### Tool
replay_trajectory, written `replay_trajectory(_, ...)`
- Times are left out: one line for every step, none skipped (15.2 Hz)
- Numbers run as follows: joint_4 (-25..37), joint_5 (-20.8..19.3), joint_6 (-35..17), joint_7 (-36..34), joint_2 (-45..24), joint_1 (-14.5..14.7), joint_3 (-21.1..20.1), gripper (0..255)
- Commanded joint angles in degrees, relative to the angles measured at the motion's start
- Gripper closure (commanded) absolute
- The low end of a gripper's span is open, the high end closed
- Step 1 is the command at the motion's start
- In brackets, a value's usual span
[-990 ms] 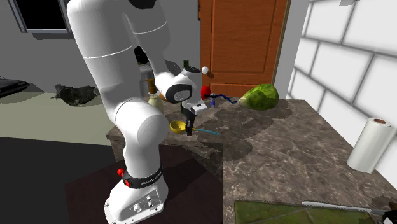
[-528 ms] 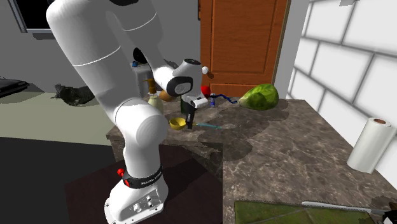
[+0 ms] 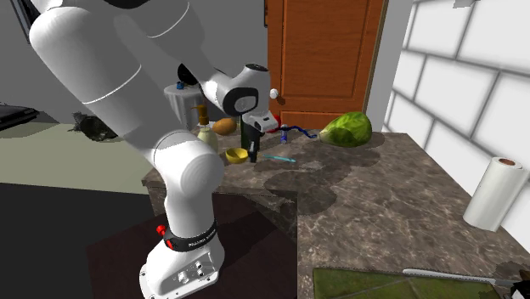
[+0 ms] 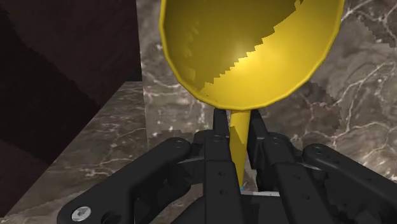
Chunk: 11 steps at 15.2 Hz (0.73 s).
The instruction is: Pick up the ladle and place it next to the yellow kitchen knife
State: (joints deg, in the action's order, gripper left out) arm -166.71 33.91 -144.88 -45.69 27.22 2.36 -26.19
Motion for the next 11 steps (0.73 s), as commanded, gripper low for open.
replay_trajectory(0.32,-0.62,2.46,-0.72,2.14,-0.04,0.23,255)
replay_trajectory(0.58,-0.99,3.67,-1.00,3.11,-0.13,0.41,255)
replay_trajectory(0.86,-1.36,4.86,-1.27,4.04,-0.23,0.61,255)
replay_trajectory(1.15,-1.72,6.03,-1.53,4.94,-0.32,0.81,255)
replay_trajectory(1.46,-2.08,7.19,-1.78,5.80,-0.42,1.01,255)
replay_trajectory(1.79,-2.43,8.34,-2.02,6.63,-0.51,1.22,255)
replay_trajectory(2.14,-2.78,9.47,-2.25,7.43,-0.61,1.44,255)
replay_trajectory(2.51,-3.13,10.58,-2.48,8.19,-0.70,1.65,255)
replay_trajectory(2.74,-3.33,11.25,-2.62,8.65,-0.76,1.79,255)
replay_trajectory(3.65,-2.82,10.69,-4.22,7.60,-0.15,0.36,255)
replay_trajectory(4.62,-2.40,10.12,-5.83,6.48,0.36,-1.08,255)
